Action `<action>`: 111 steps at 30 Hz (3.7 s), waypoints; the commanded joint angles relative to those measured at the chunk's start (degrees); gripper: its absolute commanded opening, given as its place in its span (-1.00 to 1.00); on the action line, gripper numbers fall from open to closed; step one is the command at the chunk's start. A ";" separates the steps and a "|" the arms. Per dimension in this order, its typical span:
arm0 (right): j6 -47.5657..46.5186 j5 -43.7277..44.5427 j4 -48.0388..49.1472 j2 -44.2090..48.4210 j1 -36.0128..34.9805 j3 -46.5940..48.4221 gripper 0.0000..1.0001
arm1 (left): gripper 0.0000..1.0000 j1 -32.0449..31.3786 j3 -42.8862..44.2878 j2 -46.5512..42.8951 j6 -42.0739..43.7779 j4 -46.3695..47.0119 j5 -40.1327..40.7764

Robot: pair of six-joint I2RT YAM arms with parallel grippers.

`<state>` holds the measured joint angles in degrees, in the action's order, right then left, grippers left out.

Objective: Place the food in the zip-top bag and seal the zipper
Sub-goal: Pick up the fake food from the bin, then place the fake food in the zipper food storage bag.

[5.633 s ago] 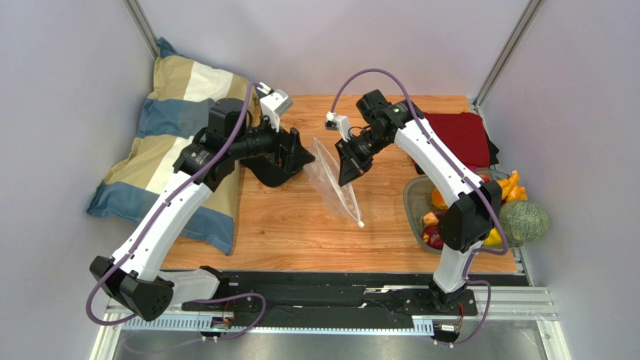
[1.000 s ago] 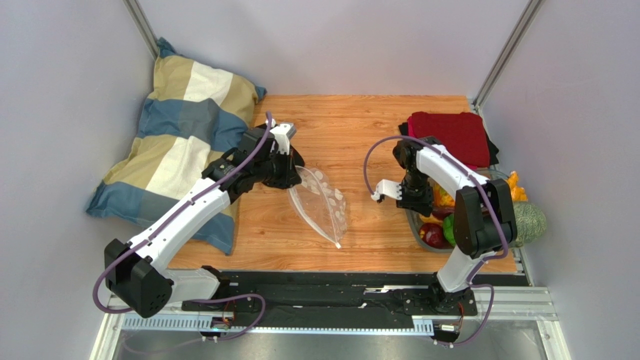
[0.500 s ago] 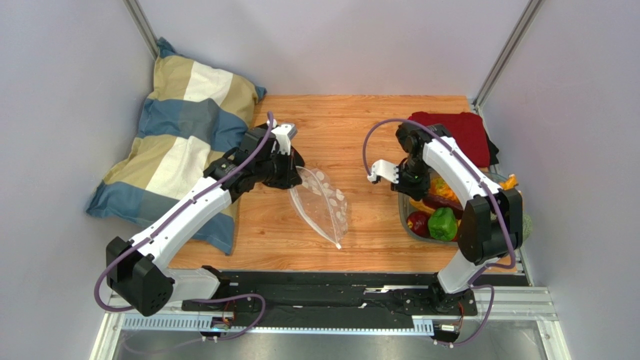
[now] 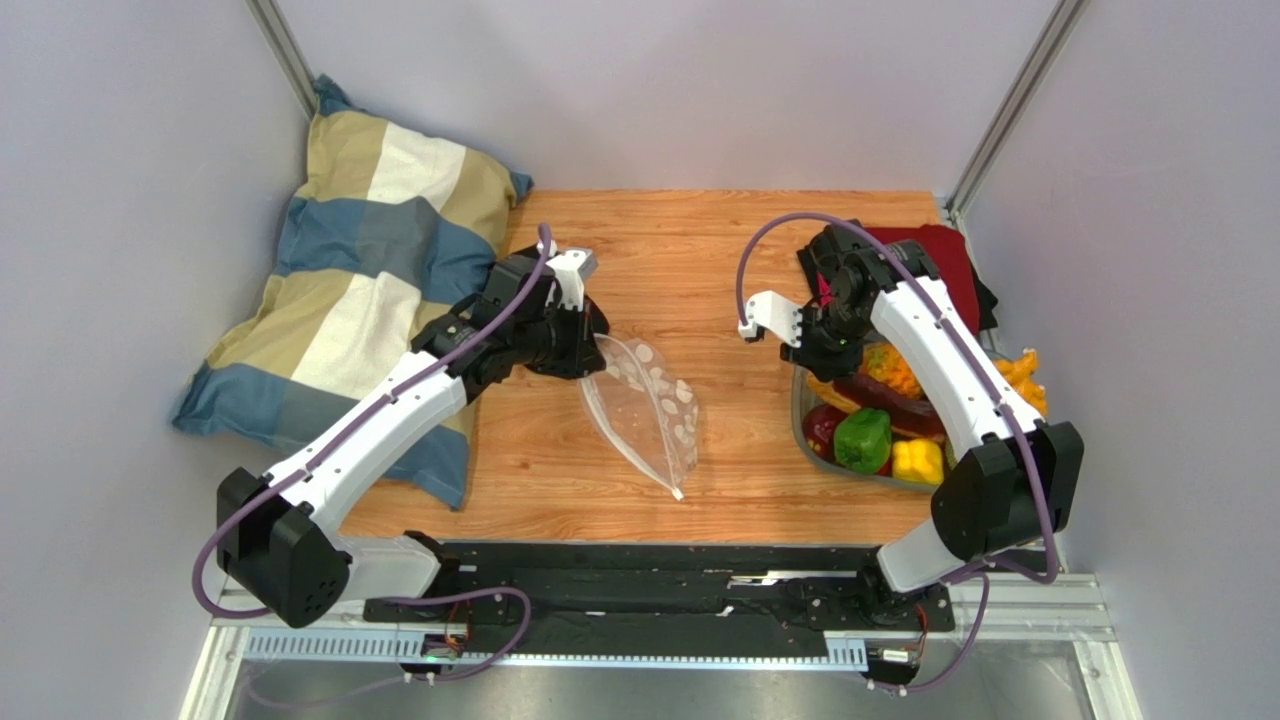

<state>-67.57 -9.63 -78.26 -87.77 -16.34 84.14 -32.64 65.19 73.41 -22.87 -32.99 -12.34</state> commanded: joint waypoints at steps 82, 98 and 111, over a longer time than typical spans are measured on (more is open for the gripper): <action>51.31 6.19 59.27 26.59 -34.64 -3.98 -1.00 | -1.00 3.81 19.19 9.12 -26.26 -12.97 -6.64; 53.78 3.65 63.66 28.18 -34.55 -12.76 -1.00 | -1.00 6.45 16.55 8.34 -33.72 -7.35 -19.64; 40.67 2.53 59.82 29.24 -35.87 -24.30 -1.00 | -1.00 6.80 13.30 5.61 -39.61 -3.75 -26.42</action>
<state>-22.06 -3.51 -16.64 -59.46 -51.70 57.71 -26.20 78.98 81.60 -59.07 -39.18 -34.94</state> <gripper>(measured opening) 0.196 0.010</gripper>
